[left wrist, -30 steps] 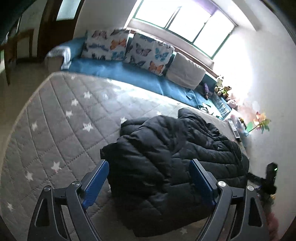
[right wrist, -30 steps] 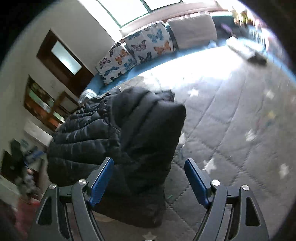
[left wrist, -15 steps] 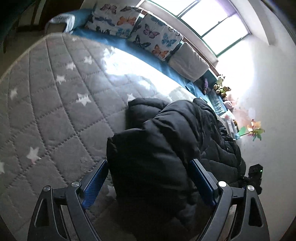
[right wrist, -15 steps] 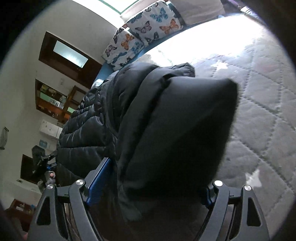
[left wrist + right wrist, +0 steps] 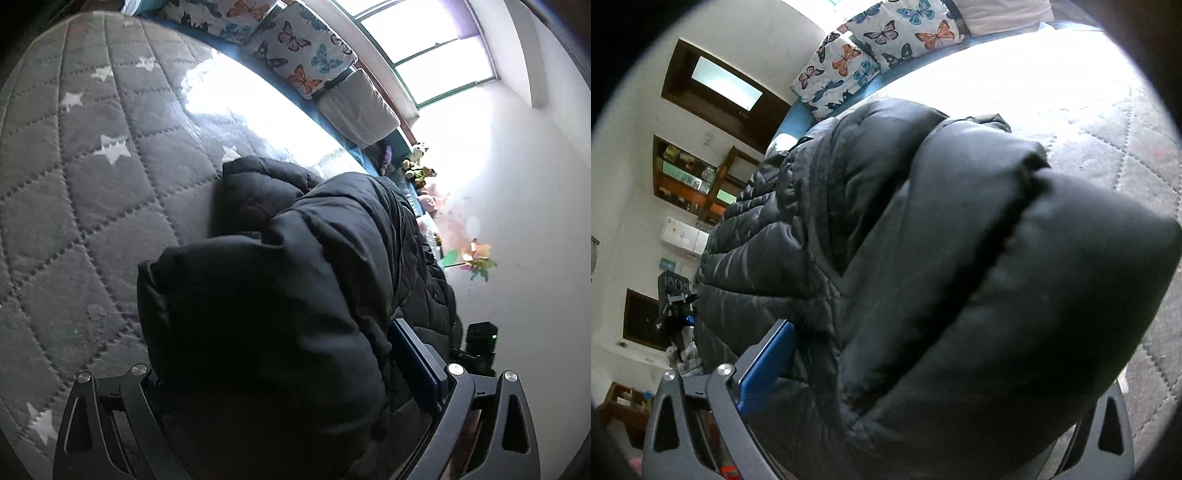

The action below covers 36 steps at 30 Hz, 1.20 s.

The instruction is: Fold large clothes

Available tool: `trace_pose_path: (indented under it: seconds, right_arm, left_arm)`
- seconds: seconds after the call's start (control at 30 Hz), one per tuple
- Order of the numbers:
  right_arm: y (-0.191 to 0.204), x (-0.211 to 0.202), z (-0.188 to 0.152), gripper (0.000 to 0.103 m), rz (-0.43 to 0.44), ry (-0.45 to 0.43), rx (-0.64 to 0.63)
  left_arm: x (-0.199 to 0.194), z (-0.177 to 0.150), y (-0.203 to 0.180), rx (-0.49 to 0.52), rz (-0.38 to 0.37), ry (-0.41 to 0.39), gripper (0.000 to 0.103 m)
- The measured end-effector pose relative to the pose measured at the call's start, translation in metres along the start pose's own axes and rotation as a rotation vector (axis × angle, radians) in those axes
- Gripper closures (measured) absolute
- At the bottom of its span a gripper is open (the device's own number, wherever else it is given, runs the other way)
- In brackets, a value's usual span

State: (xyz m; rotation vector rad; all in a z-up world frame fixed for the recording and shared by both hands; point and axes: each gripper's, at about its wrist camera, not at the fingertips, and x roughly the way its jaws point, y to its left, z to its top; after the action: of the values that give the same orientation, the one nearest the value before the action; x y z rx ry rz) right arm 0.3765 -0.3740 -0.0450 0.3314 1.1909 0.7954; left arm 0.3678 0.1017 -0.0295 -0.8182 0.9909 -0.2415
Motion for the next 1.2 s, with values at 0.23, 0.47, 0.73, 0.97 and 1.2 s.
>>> trace_pose_path:
  seconds: [0.23, 0.47, 0.73, 0.97, 1.2]
  right_arm:
    - [-0.005, 0.000, 0.002, 0.000, 0.029, -0.005, 0.022]
    - [-0.005, -0.002, -0.001, 0.000, 0.130, -0.005, 0.058]
    - [-0.002, 0.005, 0.003, 0.000, 0.118, 0.032, 0.004]
    - [0.000, 0.000, -0.002, 0.002, 0.119, 0.013, -0.006]
    - [0.000, 0.009, -0.001, 0.005, 0.143, 0.036, -0.017]
  left_arm:
    - [0.015, 0.005, 0.005, -0.041, -0.051, 0.033, 0.000]
    - [0.022, 0.003, 0.001, -0.051, -0.094, 0.074, 0.003]
    - [0.038, 0.010, -0.001, -0.036, -0.093, 0.112, 0.003]
    - [0.036, 0.007, -0.012, -0.031, -0.089, 0.116, 0.003]
    - [0.044, 0.011, -0.013, -0.025, -0.084, 0.145, 0.002]
